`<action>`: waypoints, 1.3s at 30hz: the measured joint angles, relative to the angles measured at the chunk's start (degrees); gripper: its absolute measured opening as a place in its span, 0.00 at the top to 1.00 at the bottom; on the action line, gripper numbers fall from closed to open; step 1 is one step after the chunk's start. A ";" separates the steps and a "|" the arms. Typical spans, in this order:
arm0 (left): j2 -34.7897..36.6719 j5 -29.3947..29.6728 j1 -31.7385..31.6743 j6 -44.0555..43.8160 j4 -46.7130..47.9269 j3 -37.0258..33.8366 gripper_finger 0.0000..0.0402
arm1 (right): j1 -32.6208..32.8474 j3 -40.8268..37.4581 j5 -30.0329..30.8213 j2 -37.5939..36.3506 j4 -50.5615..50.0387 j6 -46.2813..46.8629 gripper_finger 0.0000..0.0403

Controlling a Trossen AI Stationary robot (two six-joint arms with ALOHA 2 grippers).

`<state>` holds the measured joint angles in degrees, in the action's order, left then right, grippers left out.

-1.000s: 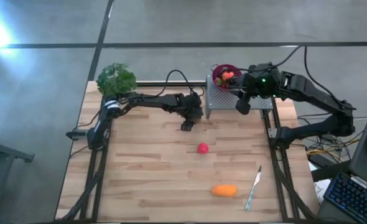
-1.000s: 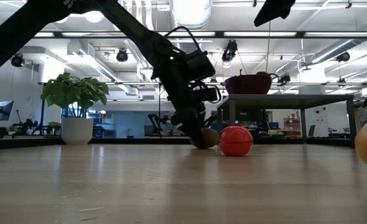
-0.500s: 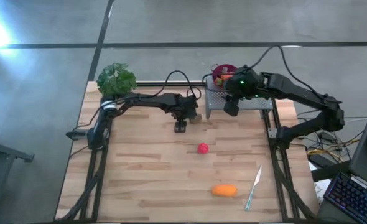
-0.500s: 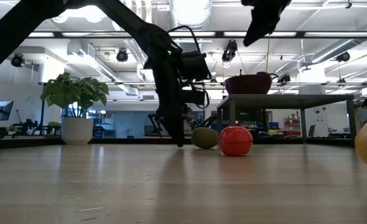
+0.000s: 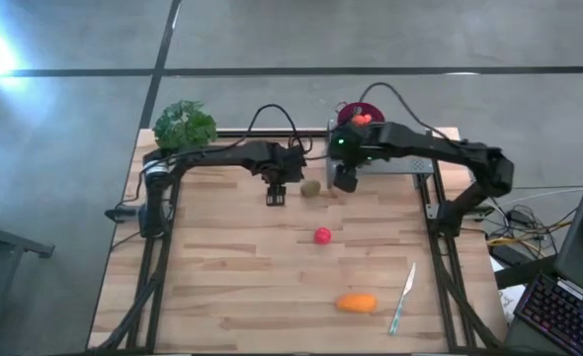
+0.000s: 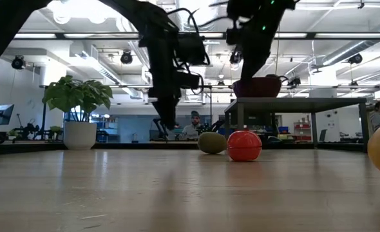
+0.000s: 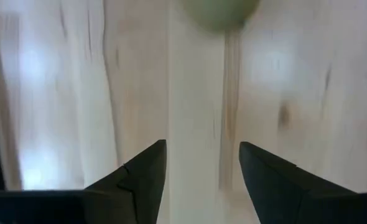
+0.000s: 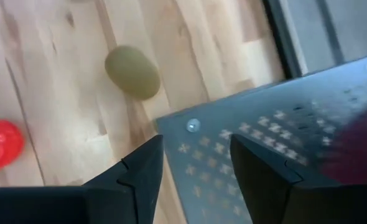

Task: Pick & Place Fruit
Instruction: Put the kiwi into the violet strainer bowl on the shelf

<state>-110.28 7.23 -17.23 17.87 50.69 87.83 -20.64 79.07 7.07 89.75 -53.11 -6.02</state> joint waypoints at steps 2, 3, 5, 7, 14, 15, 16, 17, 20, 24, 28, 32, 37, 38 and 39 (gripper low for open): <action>1.60 0.39 0.08 -0.87 3.21 -0.02 0.49 | 0.02 0.00 -0.04 2.73 0.16 0.27 0.53; 2.55 0.43 0.10 -1.45 4.40 -0.10 0.49 | 0.02 0.00 -0.05 4.02 0.33 1.55 0.53; 4.49 0.46 0.42 -1.90 5.52 -1.07 0.49 | 0.11 0.65 0.56 6.26 -1.79 2.11 0.51; 6.82 0.37 0.92 -1.84 5.22 -2.94 0.49 | 0.19 2.42 0.62 7.97 -5.36 -0.77 0.50; 17.24 0.20 2.82 -1.23 -4.60 -13.30 0.49 | 2.29 10.41 0.31 10.37 -12.39 0.29 0.47; 18.50 0.20 2.95 -1.31 -6.04 -14.69 0.49 | 2.71 12.15 0.25 9.89 -11.53 0.00 0.46; 19.74 0.23 3.06 -1.57 -7.38 -15.93 0.49 | 3.21 14.00 0.17 9.36 -11.27 -0.33 0.46; 20.96 0.21 3.10 -1.90 -8.63 -17.17 0.49 | 3.68 15.89 0.13 8.85 -11.46 -0.45 0.46; 23.63 0.19 3.21 -2.86 -11.68 -20.33 0.49 | 5.14 21.90 -0.09 8.20 -12.54 1.55 0.44; 25.47 -0.13 3.40 -3.06 -17.14 -23.93 0.49 | 7.35 29.94 -0.13 7.87 -14.10 9.57 0.42; 25.68 0.00 3.43 -2.95 -22.77 -25.41 0.49 | 8.60 36.44 -0.17 7.84 -9.72 12.11 0.38; 25.68 0.13 3.43 -2.93 -29.75 -25.53 0.49 | 9.16 40.73 -0.04 7.89 -4.31 12.89 0.35; 25.68 0.21 3.43 0.25 -35.28 -25.18 0.49 | 9.12 48.09 -2.56 7.89 -7.41 17.09 0.31; 25.68 0.21 3.42 1.04 -36.24 -25.18 0.49 | 9.00 50.16 -3.72 7.85 -9.22 14.38 0.30; 25.68 0.21 3.43 1.56 -37.22 -25.18 0.49 | 8.96 51.96 -4.09 7.56 -11.75 12.01 0.29</action>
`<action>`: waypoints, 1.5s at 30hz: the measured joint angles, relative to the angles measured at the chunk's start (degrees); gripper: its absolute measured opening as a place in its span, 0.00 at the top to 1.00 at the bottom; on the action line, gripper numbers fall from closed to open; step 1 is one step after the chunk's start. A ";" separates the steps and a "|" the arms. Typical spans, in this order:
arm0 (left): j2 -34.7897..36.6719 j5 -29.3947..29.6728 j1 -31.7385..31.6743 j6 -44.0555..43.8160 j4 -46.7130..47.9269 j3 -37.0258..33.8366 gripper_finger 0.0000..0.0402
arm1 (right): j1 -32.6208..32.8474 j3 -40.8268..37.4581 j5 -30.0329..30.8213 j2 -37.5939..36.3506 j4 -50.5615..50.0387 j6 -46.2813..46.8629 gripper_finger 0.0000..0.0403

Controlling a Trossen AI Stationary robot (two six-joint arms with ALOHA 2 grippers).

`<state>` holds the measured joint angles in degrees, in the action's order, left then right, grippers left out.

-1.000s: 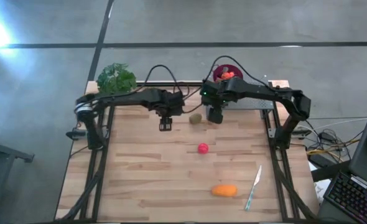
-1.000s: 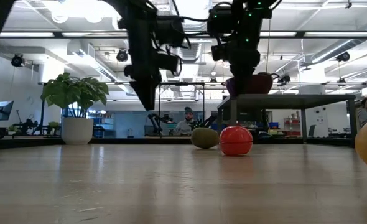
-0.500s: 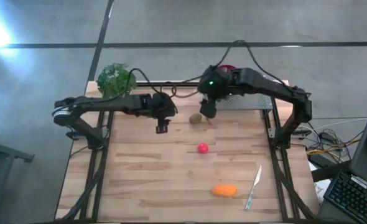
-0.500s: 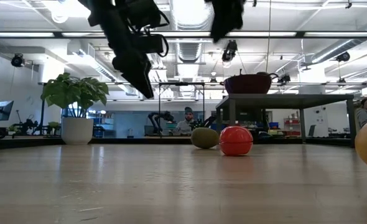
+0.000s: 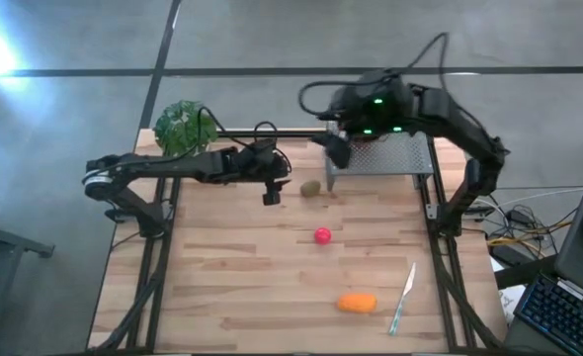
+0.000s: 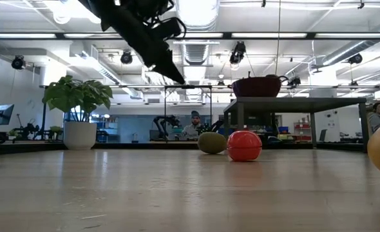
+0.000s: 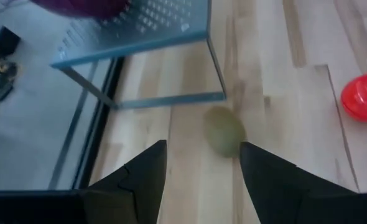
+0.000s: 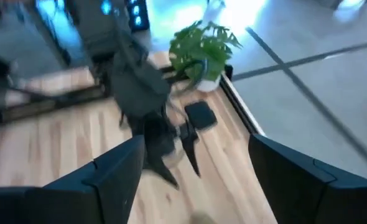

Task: Pick & Place Fruit
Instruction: Put the kiwi into the violet strainer bowl on the shelf

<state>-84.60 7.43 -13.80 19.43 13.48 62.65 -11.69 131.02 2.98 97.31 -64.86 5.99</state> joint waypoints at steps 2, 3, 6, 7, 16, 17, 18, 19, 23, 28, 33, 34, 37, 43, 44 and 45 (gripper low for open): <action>0.00 -0.01 -0.05 0.37 -1.08 0.00 0.48 | 0.24 2.71 1.19 -1.45 -4.61 -2.56 0.27; -0.13 -0.10 -0.13 -0.07 -1.46 0.13 0.48 | 0.38 3.59 2.33 -2.39 -6.01 -3.24 0.26; -0.25 -3.27 -0.71 -1.15 -2.54 0.42 0.43 | 0.53 3.77 7.16 -6.20 -9.16 -3.33 0.24; -0.26 -4.29 -0.91 -1.31 -3.35 0.36 0.40 | 0.49 3.67 8.53 -7.44 -10.10 -3.21 0.23; -0.35 -5.06 -1.18 -2.06 -6.46 -0.53 0.13 | 0.46 3.58 9.56 -17.88 -12.26 -3.18 0.15; -0.35 -5.06 -1.18 -2.27 -6.51 -0.81 0.12 | 0.44 3.58 9.60 -18.67 -11.87 -2.99 0.14; -0.35 -5.08 -1.18 -2.74 -6.90 -1.12 0.12 | 0.46 3.58 9.49 -19.46 -11.52 -2.53 0.13; -0.40 -5.08 -1.18 -2.84 -7.78 -1.52 0.11 | 0.46 3.58 9.26 -20.33 -11.54 -1.70 0.12; -2.36 -5.43 -1.26 -1.67 -12.84 -4.23 0.11 | 0.48 3.56 8.95 -23.59 -11.79 -0.38 0.10; -6.48 -5.86 -2.37 0.13 -14.99 -4.65 0.11 | 0.49 3.58 8.73 -26.56 -12.08 -0.38 0.10; -9.81 -5.89 -3.50 0.08 -14.74 -3.43 0.11 | 0.42 3.58 9.26 -27.61 -12.88 -2.30 0.10; -10.24 -5.94 -3.68 0.08 -14.54 -3.20 0.11 | 0.42 3.58 9.24 -27.60 -13.02 -2.63 0.10; -11.46 -6.14 -4.11 -0.46 -13.67 -2.03 0.11 | 0.44 3.56 9.14 -27.66 -13.36 -3.22 0.10; -14.80 -10.85 -5.11 -2.88 -12.33 -0.41 0.11 | 0.42 3.56 9.43 -27.48 -16.32 -3.54 0.10; -15.62 -11.24 -5.11 -2.98 -12.35 0.08 0.11 | 0.42 3.56 9.50 -27.43 -16.58 -3.64 0.10; -16.41 -11.29 -5.11 -3.13 -12.50 0.57 0.11 | 0.42 3.56 9.59 -27.43 -16.81 -3.66 0.10</action>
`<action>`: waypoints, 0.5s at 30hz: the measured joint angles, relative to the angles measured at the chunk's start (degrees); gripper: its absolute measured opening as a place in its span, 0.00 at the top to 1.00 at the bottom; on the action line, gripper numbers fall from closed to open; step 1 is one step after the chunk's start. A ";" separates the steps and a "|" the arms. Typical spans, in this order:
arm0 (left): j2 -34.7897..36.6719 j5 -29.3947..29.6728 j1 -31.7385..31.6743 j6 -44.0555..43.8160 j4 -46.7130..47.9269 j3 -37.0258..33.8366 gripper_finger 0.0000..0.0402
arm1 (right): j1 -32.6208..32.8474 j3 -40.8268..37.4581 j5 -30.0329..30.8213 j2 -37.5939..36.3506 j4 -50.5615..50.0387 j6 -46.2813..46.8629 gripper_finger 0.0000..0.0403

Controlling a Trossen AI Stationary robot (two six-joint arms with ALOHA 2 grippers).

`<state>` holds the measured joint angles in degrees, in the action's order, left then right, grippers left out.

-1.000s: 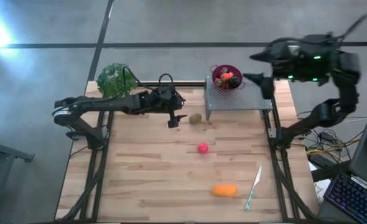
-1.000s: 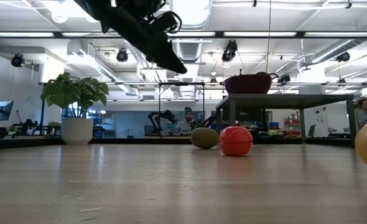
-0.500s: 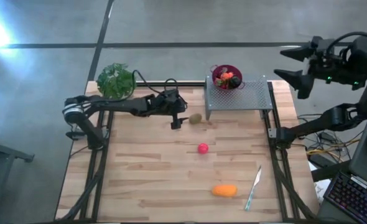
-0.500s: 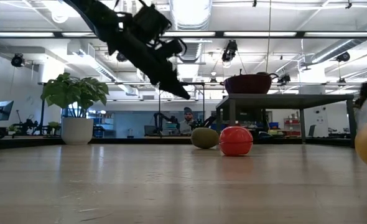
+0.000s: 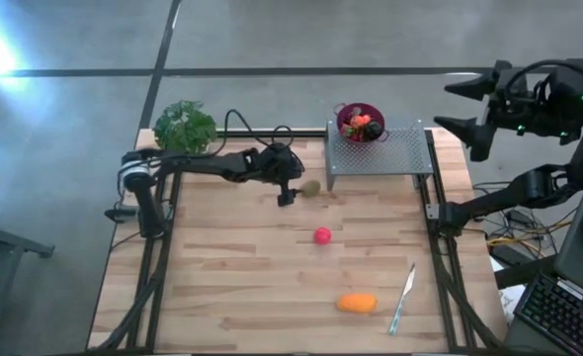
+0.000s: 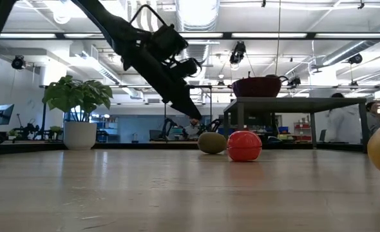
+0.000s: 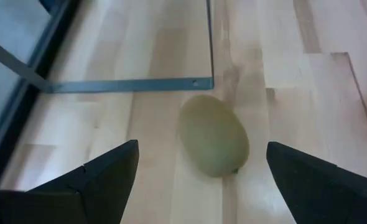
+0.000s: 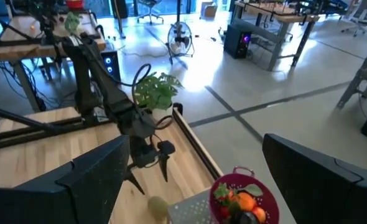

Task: Pick & Place Fruit
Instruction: Put the kiwi into the violet strainer bowl on the shelf

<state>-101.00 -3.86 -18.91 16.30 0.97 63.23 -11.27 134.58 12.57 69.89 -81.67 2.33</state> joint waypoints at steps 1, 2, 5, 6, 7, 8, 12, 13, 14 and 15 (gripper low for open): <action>-1.05 -0.08 0.01 -0.54 -0.01 0.51 0.11 | 0.00 0.00 0.03 0.03 -0.32 0.00 0.10; -2.17 -0.10 0.01 -1.51 0.09 1.12 0.11 | 0.00 0.00 0.04 0.10 -0.65 0.05 0.10; -5.30 -0.08 -0.01 -3.96 0.29 2.96 0.11 | 0.00 0.00 0.60 0.29 -1.22 0.21 0.10; -6.12 -0.09 -0.01 -4.35 0.33 3.63 0.11 | 0.00 0.00 0.68 0.31 -1.50 0.25 0.10; -6.62 -0.09 -0.01 -4.68 0.12 4.21 0.11 | 0.00 -0.01 0.72 0.32 -1.87 0.37 0.10; -7.11 -0.07 -0.01 -5.31 0.09 4.72 0.11 | 0.00 -0.02 0.88 0.33 -2.20 0.46 0.10; -8.46 -0.66 0.01 -9.16 0.13 6.37 0.11 | 0.00 -0.02 1.01 0.21 -3.05 0.50 0.10; -8.81 -1.02 0.01 -9.74 0.02 6.55 0.11 | -0.02 -0.02 1.12 0.09 -3.43 0.48 0.10; -9.09 -1.38 0.01 -10.25 -0.01 6.60 0.11 | 0.00 -0.02 1.10 0.01 -3.74 0.48 0.10; -9.41 -1.72 0.06 -10.98 0.14 6.60 0.11 | -0.02 -0.02 1.10 0.00 -3.86 0.50 0.10</action>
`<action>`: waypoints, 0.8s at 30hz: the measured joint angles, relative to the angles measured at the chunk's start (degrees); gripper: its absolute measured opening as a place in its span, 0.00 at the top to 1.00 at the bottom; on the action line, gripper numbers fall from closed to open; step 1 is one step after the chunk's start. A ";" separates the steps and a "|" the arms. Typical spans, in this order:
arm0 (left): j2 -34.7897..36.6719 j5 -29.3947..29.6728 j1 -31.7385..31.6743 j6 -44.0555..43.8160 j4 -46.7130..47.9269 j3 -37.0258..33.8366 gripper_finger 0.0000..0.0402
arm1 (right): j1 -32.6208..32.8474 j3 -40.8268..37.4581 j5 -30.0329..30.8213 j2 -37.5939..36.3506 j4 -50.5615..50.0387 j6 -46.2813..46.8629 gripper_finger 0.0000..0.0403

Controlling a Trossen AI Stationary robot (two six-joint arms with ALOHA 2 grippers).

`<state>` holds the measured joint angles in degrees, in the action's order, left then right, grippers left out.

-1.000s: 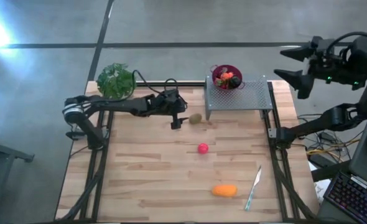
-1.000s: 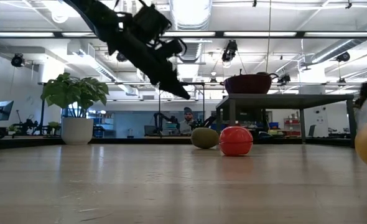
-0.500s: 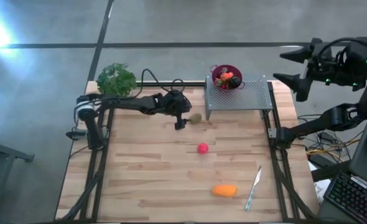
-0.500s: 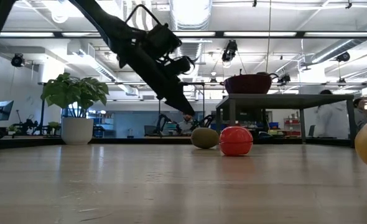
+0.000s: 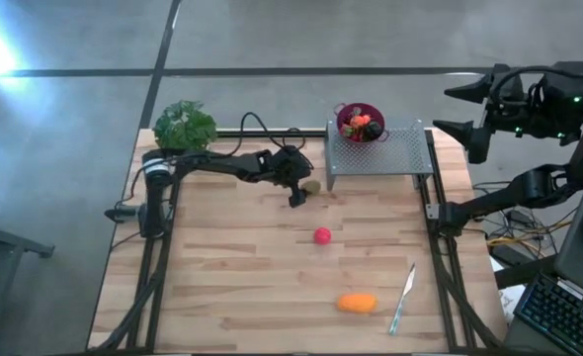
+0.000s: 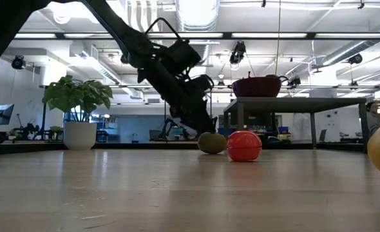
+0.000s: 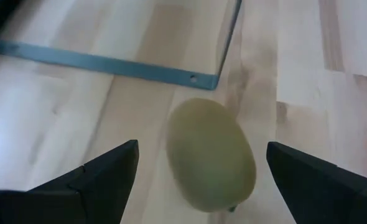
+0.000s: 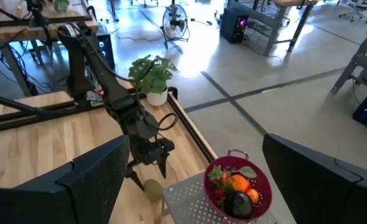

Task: Pick & Place Fruit
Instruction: Put the kiwi into the violet strainer bowl on the shelf

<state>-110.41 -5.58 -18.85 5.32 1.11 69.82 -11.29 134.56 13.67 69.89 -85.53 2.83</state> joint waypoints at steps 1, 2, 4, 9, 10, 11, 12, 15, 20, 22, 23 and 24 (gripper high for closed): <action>-0.53 -0.27 0.12 -0.72 -0.21 0.00 0.11 | 0.00 0.00 0.00 -0.02 -0.07 0.00 0.10; -0.96 -0.56 0.22 -1.09 -0.48 0.00 0.11 | 0.00 0.00 0.00 -0.02 -0.10 0.00 0.10; -2.02 -0.53 0.65 -1.29 -0.24 -0.07 0.11 | 0.00 0.00 0.00 -0.09 -0.10 -0.02 0.10; -4.41 0.14 1.18 -2.37 -2.51 0.02 0.11 | 0.00 0.00 -0.02 -0.13 -0.20 0.00 0.10; -4.63 0.15 1.18 -2.44 -2.92 0.02 0.11 | 0.00 0.00 -0.01 -0.13 -0.24 0.05 0.10; -4.75 0.19 1.18 -2.39 -2.99 0.02 0.11 | -0.01 0.00 -0.01 -0.13 -0.35 0.17 0.10; -4.84 0.24 1.18 -2.11 -3.24 0.02 0.12 | 0.00 0.00 -0.01 -0.13 -0.64 0.18 0.10; -4.85 0.39 1.13 -1.31 -3.30 0.04 0.13 | 0.00 0.00 0.00 -0.13 -1.41 0.20 0.10; -4.85 0.94 1.16 -1.38 -3.27 0.04 0.18 | 0.00 0.00 -0.02 -0.11 -1.39 0.18 0.10; -4.85 1.30 1.16 -1.41 -3.25 0.04 0.21 | 0.00 0.00 -0.02 -0.08 -1.39 0.18 0.10; -4.85 1.30 1.16 -1.42 -3.27 0.04 0.23 | 0.00 0.00 -0.02 -0.07 -1.39 0.18 0.10; -4.85 1.30 1.16 -1.42 -3.27 0.04 0.25 | 0.00 0.00 -0.02 -0.08 -1.39 0.18 0.11</action>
<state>-115.26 -4.27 -17.69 3.90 -2.15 69.87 -11.29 134.56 13.65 69.81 -86.91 3.01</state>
